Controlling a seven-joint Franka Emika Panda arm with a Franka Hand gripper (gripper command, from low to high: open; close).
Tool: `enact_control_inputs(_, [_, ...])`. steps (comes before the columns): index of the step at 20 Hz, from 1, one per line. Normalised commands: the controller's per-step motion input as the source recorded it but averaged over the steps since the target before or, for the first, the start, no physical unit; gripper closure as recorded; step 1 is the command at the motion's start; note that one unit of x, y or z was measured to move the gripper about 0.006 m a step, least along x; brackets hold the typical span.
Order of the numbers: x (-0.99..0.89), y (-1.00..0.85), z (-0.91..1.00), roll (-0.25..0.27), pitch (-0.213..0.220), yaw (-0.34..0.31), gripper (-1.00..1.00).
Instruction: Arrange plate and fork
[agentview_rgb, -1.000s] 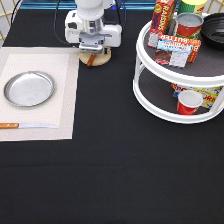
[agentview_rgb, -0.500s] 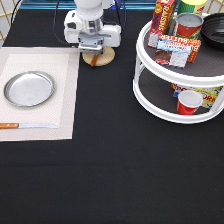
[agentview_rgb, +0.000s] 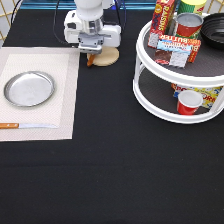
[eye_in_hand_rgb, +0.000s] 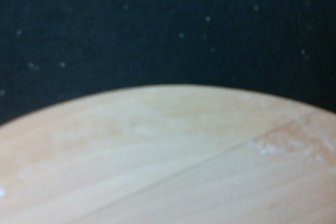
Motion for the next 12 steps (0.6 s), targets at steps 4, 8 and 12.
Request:
enact_control_inputs(4, [0.0, -0.13, 0.78, 0.0, 0.0, 0.0, 1.0])
enact_control_inputs(8, [0.01, -0.34, 0.77, 0.003, 0.0, 0.0, 1.0])
enact_control_inputs(12, [0.16, -0.47, 0.43, 0.017, 0.0, 0.0, 1.0])
